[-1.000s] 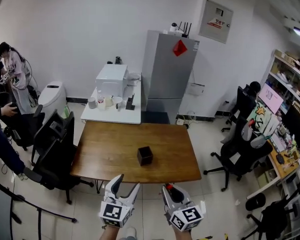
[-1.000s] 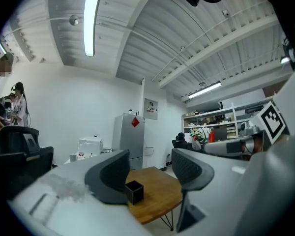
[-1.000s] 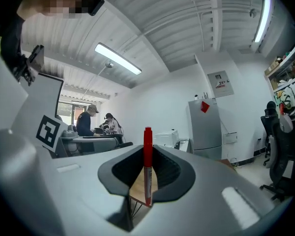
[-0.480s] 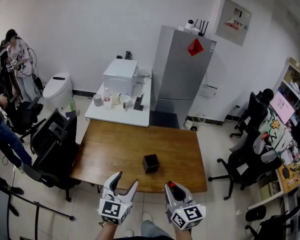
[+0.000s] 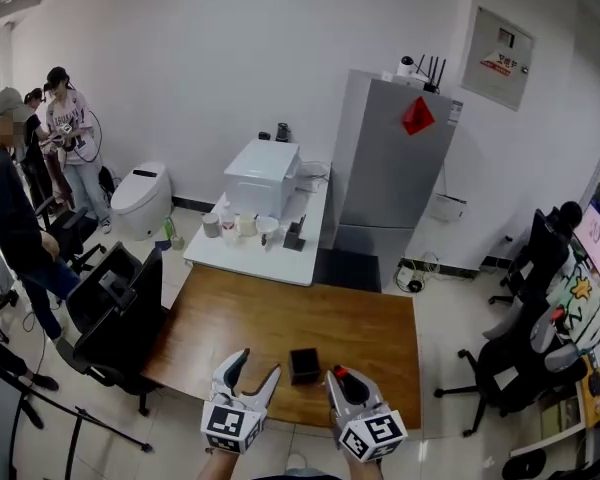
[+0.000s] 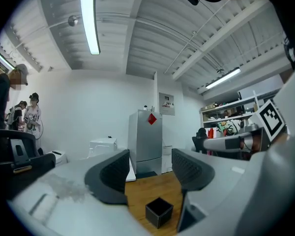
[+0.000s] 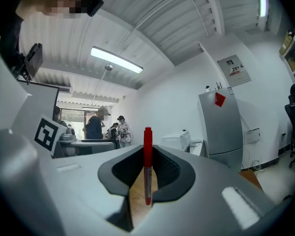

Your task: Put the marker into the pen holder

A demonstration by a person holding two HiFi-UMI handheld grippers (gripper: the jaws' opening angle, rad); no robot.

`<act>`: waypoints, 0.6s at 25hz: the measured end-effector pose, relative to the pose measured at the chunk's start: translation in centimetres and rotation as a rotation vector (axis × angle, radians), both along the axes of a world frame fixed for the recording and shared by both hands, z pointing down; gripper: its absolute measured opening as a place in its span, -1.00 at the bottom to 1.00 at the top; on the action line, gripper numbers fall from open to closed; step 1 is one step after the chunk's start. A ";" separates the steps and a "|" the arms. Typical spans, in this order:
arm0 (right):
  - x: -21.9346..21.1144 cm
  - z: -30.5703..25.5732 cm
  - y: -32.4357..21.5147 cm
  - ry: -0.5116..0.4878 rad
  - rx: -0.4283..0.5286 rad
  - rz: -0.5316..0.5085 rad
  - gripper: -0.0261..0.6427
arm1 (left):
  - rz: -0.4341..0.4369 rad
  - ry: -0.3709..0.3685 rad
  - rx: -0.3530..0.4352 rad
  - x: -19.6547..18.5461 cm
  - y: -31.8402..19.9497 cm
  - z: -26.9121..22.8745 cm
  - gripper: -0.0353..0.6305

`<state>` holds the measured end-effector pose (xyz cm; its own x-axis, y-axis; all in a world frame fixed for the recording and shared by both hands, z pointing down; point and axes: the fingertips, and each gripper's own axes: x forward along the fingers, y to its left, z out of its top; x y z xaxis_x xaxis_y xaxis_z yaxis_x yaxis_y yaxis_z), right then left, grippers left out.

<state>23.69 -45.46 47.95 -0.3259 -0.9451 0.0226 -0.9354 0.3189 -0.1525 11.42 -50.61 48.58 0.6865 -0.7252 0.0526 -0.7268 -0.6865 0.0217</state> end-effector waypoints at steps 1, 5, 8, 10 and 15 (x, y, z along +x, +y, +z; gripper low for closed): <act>0.5 0.1 -0.4 0.001 -0.001 -0.012 -0.76 | -0.011 -0.007 -0.003 0.5 -0.4 0.2 -0.09; 3.0 0.9 -1.9 -0.014 -0.006 -0.035 -0.76 | -0.044 -0.024 -0.011 2.2 -1.8 0.8 -0.09; 4.7 1.5 -2.8 -0.015 -0.007 -0.023 -0.76 | -0.060 -0.029 -0.020 3.0 -2.2 1.1 -0.09; 5.5 2.0 -3.6 -0.002 -0.001 -0.001 -0.76 | -0.067 -0.040 -0.028 3.3 -2.6 1.3 -0.09; 5.7 6.4 -5.8 0.024 -0.053 0.005 -0.76 | -0.064 -0.067 -0.034 4.0 -3.8 1.9 -0.09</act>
